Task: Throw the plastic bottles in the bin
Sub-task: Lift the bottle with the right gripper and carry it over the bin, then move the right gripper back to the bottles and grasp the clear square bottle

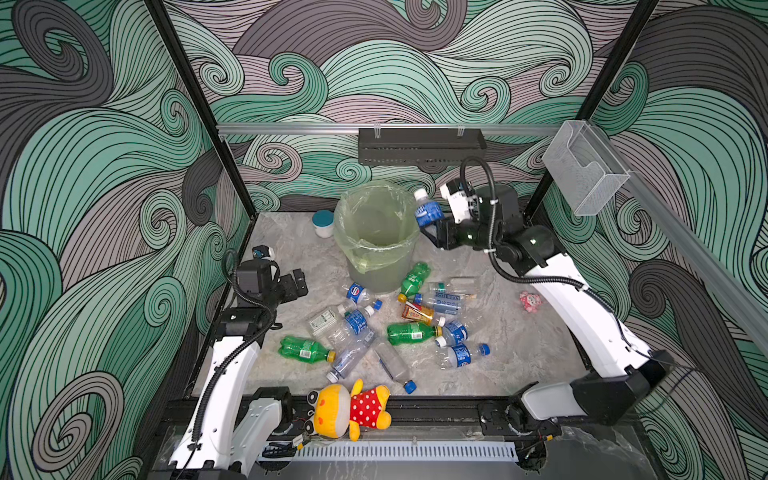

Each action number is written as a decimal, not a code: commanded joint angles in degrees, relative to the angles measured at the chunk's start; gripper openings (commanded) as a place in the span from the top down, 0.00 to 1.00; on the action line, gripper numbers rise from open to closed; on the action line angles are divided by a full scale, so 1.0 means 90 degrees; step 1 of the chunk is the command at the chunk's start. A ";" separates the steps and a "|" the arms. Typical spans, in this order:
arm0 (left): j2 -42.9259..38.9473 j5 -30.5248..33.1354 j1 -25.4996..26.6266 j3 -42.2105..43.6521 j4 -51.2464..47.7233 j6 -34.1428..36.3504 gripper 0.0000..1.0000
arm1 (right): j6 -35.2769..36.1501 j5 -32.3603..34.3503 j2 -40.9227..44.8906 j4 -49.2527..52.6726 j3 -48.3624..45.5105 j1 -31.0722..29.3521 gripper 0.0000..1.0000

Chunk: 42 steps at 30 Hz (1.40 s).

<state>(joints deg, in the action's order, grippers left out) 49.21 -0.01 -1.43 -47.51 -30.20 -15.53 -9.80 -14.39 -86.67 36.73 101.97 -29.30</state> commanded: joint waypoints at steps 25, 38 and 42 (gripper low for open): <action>0.0001 -0.0231 -0.0053 -0.0029 0.0015 0.0036 0.01 | -0.0829 0.1785 0.2707 0.0759 -0.3876 0.0296 0.06; -0.0126 -0.0233 -0.0056 0.0025 -0.0023 0.0026 0.01 | -0.2554 0.1960 0.1936 0.0369 -0.4917 0.0888 0.04; -0.0182 -0.0233 -0.0056 0.0034 -0.0063 0.0041 0.01 | -0.2899 0.1963 0.1644 -0.0256 -0.5226 0.0991 0.04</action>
<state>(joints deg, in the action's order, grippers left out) 48.82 -1.72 -1.43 -47.46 -30.04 -15.51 -31.48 1.78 -70.81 38.76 56.34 -21.10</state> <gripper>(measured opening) 0.986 0.958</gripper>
